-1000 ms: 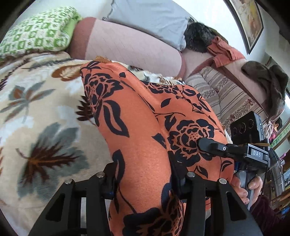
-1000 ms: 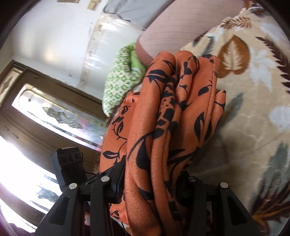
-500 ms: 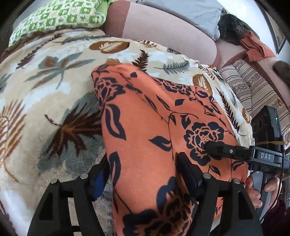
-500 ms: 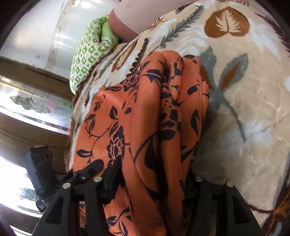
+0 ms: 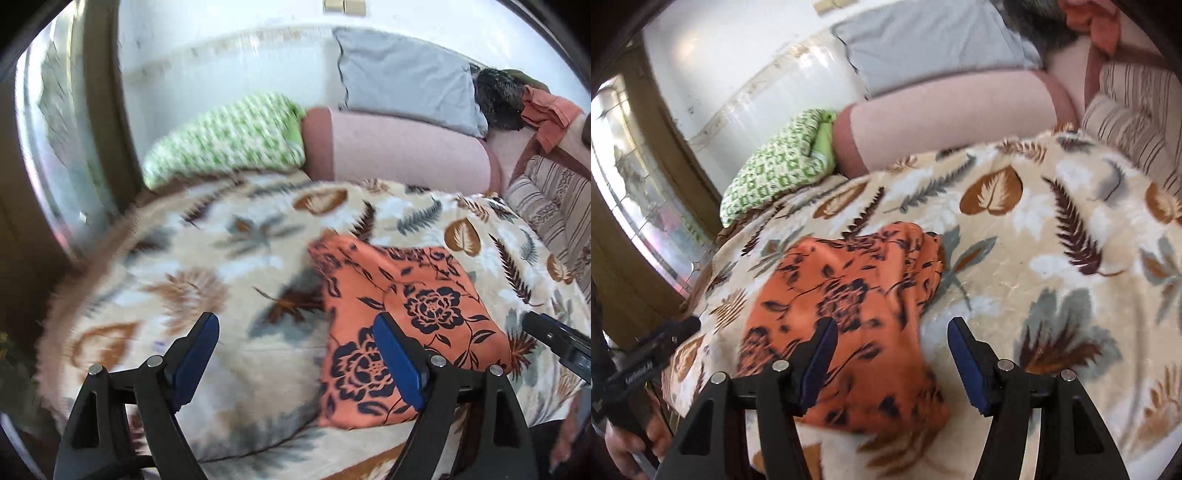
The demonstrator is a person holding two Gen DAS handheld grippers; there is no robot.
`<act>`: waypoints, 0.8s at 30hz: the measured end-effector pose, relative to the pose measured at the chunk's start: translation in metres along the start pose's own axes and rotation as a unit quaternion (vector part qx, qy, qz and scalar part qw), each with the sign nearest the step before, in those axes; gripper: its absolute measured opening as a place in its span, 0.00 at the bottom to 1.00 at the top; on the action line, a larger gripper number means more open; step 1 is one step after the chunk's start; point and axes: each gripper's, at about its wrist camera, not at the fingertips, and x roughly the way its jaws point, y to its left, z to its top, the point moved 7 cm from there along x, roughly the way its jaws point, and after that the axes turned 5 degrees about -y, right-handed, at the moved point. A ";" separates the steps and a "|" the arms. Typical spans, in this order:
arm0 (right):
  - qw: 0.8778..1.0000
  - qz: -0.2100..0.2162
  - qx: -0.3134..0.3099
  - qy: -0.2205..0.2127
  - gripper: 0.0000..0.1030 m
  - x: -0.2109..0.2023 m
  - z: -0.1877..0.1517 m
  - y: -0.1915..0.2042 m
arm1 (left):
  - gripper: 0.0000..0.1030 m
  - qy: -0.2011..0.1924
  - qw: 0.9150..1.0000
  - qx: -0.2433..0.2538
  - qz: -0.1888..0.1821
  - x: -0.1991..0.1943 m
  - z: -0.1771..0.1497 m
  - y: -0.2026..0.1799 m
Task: Fold small clothes
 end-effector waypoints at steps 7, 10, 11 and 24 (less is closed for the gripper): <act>0.997 0.002 -0.059 -0.049 0.64 -0.074 0.016 0.058 | 0.92 -0.067 0.997 0.017 0.039 -0.072 0.027 0.009; 0.994 0.000 -0.082 -0.070 0.65 -0.099 0.022 0.078 | 0.92 -0.089 0.995 0.015 0.048 -0.095 0.036 0.013; 0.993 0.003 -0.086 -0.075 0.65 -0.107 0.023 0.085 | 0.92 -0.092 0.994 0.014 0.049 -0.101 0.037 0.013; 0.990 0.004 -0.095 -0.109 0.65 -0.154 0.034 0.106 | 0.97 -0.126 0.991 0.007 0.054 -0.149 0.057 0.012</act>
